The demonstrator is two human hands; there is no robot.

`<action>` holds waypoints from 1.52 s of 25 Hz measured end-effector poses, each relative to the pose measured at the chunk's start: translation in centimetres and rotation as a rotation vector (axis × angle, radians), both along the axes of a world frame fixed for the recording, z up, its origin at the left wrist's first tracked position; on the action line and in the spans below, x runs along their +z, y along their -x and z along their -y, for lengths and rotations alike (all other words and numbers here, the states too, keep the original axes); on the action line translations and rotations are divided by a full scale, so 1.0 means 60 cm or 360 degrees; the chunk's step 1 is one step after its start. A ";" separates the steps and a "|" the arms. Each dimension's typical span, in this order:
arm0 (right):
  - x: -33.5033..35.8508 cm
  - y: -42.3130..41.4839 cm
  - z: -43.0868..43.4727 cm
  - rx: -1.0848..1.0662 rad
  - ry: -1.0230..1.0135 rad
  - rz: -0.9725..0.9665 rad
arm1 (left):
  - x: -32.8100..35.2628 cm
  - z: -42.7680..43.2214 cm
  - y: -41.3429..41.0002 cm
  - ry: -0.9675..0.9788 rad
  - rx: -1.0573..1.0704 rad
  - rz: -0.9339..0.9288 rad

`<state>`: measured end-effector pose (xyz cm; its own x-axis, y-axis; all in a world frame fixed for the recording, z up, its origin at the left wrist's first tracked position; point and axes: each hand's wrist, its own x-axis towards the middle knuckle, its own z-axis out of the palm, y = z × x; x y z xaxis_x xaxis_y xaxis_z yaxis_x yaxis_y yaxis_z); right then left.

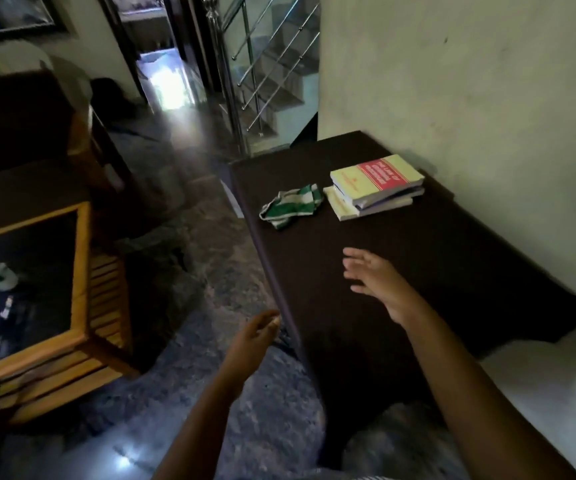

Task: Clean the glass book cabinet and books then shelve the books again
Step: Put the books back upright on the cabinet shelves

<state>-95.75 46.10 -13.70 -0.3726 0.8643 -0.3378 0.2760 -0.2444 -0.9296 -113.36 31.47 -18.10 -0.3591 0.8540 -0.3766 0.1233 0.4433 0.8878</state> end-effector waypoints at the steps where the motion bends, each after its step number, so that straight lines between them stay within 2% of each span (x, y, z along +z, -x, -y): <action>1: 0.004 0.029 -0.041 -0.0119 0.0120 -0.0109 | 0.002 -0.034 0.022 -0.0009 -0.0011 0.0009; 4: -0.013 0.116 -0.163 -0.0614 0.0395 -0.0363 | 0.000 -0.172 0.107 -0.0101 -0.0153 -0.0038; 8: -0.057 0.181 -0.272 -0.1418 0.0559 -0.0469 | 0.001 -0.358 0.204 -0.0220 -0.0446 -0.0200; 10: -0.067 0.204 -0.312 -0.1721 0.0571 -0.0480 | 0.006 -0.438 0.229 -0.0210 -0.0682 -0.0271; 12: -0.073 0.226 -0.356 -0.1937 0.0565 -0.0362 | 0.021 -0.510 0.245 -0.0201 -0.0940 -0.0301; 16: -0.087 0.255 -0.434 -0.2083 0.0729 0.0149 | 0.023 -0.629 0.247 -0.0131 -0.1239 -0.0249; 18: -0.116 0.244 -0.451 -0.2112 0.0687 0.0246 | 0.022 -0.681 0.238 -0.0106 -0.1322 -0.0214; 21: -0.151 0.211 -0.434 -0.2175 0.0528 0.0136 | 0.005 -0.749 0.214 -0.0062 -0.1420 -0.0135; 24: -0.142 0.180 -0.393 -0.2182 0.0431 -0.0307 | -0.001 -0.793 0.192 -0.0054 -0.1454 -0.0128; 26: -0.131 0.175 -0.377 -0.2097 0.0442 -0.0320 | -0.015 -0.827 0.177 -0.0006 -0.1375 -0.0093; 27: -0.125 0.181 -0.372 -0.2051 0.0398 -0.0157 | -0.025 -0.844 0.166 0.0050 -0.1344 -0.0048; 30: -0.125 0.219 -0.351 -0.1930 0.0091 0.0753 | -0.038 -0.885 0.125 0.0190 -0.1356 0.0065; 32: -0.118 0.258 -0.341 -0.1891 0.0028 0.1255 | -0.050 -0.905 0.097 0.0260 -0.1396 0.0090; 34: -0.104 0.297 -0.353 -0.1750 -0.0021 0.1450 | -0.059 -0.917 0.081 0.0335 -0.1332 0.0128; 36: -0.091 0.322 -0.391 -0.1583 -0.0024 0.1455 | -0.063 -0.923 0.070 0.0336 -0.1313 0.0110; 38: -0.087 0.323 -0.434 -0.1416 0.0137 0.1570 | -0.045 -0.921 0.061 0.0286 -0.1393 0.0123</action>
